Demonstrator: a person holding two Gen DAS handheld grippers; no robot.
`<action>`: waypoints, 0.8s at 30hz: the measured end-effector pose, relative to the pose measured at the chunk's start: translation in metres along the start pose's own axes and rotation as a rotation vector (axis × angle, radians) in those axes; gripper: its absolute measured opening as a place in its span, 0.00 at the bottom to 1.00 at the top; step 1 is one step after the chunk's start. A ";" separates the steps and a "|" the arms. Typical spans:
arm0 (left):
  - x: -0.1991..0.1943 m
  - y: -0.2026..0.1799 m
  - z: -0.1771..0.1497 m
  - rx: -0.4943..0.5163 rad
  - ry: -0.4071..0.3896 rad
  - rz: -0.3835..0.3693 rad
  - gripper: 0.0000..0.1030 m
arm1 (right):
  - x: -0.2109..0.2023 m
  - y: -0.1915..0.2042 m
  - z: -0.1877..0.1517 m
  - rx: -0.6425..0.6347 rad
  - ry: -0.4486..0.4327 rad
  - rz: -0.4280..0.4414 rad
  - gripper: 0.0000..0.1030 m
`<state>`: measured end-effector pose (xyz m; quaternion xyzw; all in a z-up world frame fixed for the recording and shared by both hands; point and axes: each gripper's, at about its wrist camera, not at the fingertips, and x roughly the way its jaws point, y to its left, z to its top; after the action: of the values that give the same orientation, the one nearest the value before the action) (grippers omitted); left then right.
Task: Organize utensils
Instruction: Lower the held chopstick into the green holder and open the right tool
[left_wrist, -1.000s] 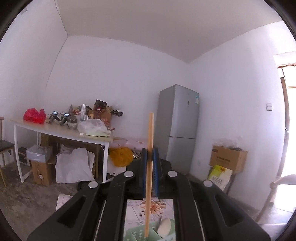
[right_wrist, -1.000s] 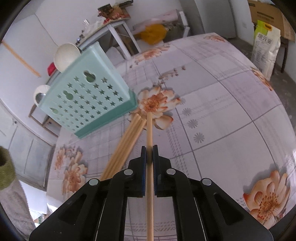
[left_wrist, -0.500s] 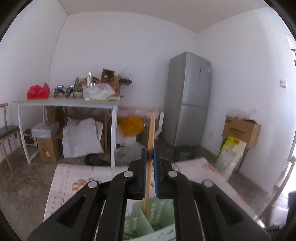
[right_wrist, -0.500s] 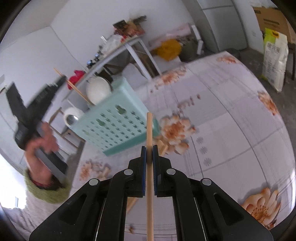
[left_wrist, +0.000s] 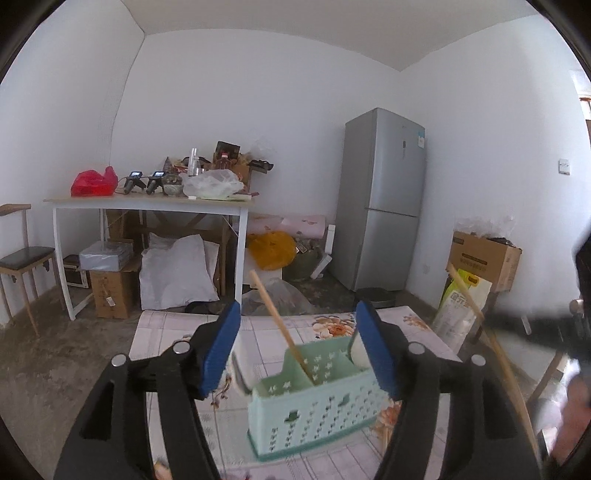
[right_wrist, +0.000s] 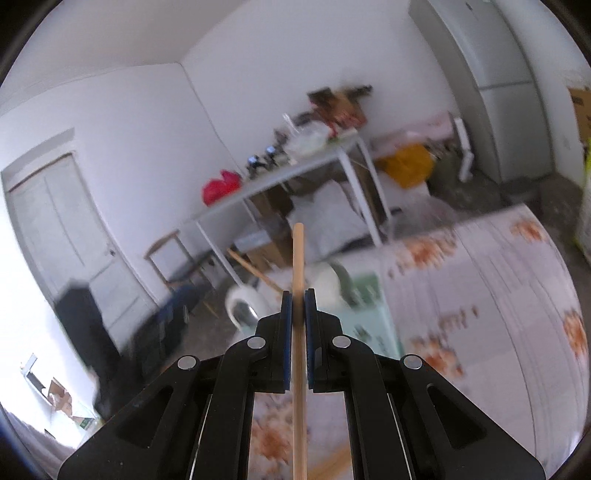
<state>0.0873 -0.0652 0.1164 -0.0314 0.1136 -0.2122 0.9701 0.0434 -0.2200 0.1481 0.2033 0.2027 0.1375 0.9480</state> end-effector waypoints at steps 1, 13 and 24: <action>-0.006 0.001 -0.003 -0.001 0.001 -0.006 0.63 | 0.004 0.004 0.007 -0.009 -0.018 0.013 0.05; -0.025 0.027 -0.049 -0.044 0.127 0.003 0.63 | 0.074 0.026 0.082 -0.077 -0.249 0.059 0.05; -0.015 0.069 -0.070 -0.130 0.178 0.075 0.63 | 0.114 0.032 0.059 -0.227 -0.246 -0.081 0.05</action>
<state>0.0854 0.0031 0.0435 -0.0711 0.2139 -0.1699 0.9593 0.1642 -0.1725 0.1742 0.1016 0.0765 0.0953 0.9873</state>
